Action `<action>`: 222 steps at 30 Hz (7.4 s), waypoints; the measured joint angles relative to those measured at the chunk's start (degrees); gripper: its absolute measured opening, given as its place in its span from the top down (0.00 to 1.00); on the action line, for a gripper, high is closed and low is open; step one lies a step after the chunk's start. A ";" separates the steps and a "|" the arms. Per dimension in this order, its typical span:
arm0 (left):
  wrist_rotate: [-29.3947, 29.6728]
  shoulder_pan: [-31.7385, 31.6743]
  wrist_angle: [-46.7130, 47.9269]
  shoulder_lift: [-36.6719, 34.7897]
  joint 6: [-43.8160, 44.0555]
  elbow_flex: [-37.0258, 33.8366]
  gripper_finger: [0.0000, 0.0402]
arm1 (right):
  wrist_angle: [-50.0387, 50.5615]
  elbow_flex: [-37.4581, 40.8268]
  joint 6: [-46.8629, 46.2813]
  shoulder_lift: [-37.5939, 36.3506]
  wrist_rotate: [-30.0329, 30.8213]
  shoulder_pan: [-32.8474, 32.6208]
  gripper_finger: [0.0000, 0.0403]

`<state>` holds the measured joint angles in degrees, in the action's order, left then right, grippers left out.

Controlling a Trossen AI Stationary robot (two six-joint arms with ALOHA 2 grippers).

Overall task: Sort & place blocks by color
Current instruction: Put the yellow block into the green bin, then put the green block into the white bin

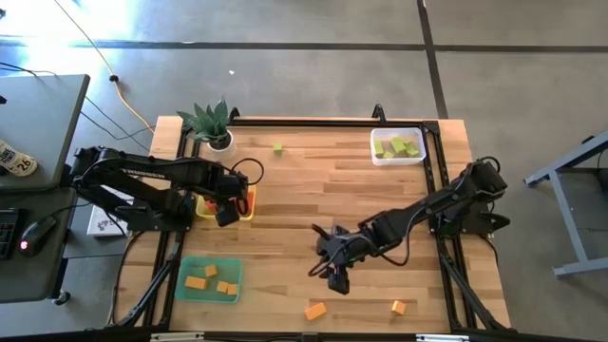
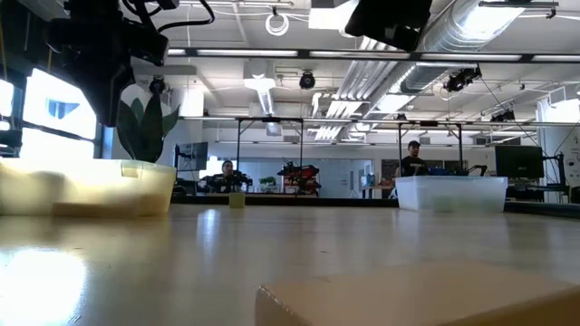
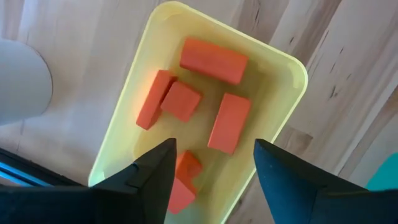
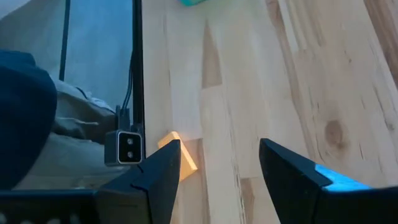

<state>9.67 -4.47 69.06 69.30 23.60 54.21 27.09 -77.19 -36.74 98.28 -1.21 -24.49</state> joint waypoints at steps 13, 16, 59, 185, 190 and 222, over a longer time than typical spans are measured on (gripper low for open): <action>-7.42 0.28 -2.20 0.02 15.13 -0.01 0.47 | -0.65 0.00 19.06 0.37 0.89 -3.16 0.49; -7.78 1.19 -4.11 0.02 18.39 -0.01 0.47 | -3.47 0.00 23.12 1.76 0.95 -4.42 0.49; -5.81 3.23 -13.05 0.02 24.30 -0.01 0.47 | -19.06 -0.04 28.10 23.54 -0.61 -10.79 0.49; -14.62 26.80 -27.11 0.24 33.43 -0.03 0.91 | -5.60 0.00 8.57 2.45 15.66 8.23 0.53; -15.53 33.06 -23.47 0.24 39.08 -0.01 0.91 | -5.60 0.00 8.69 2.45 15.71 8.86 0.53; -13.34 32.72 -19.12 3.61 30.57 0.05 0.59 | -5.92 0.00 9.76 2.45 17.67 10.27 0.53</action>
<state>-3.67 28.25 49.94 72.91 54.17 54.26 21.17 -77.19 -26.98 100.73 16.47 -14.22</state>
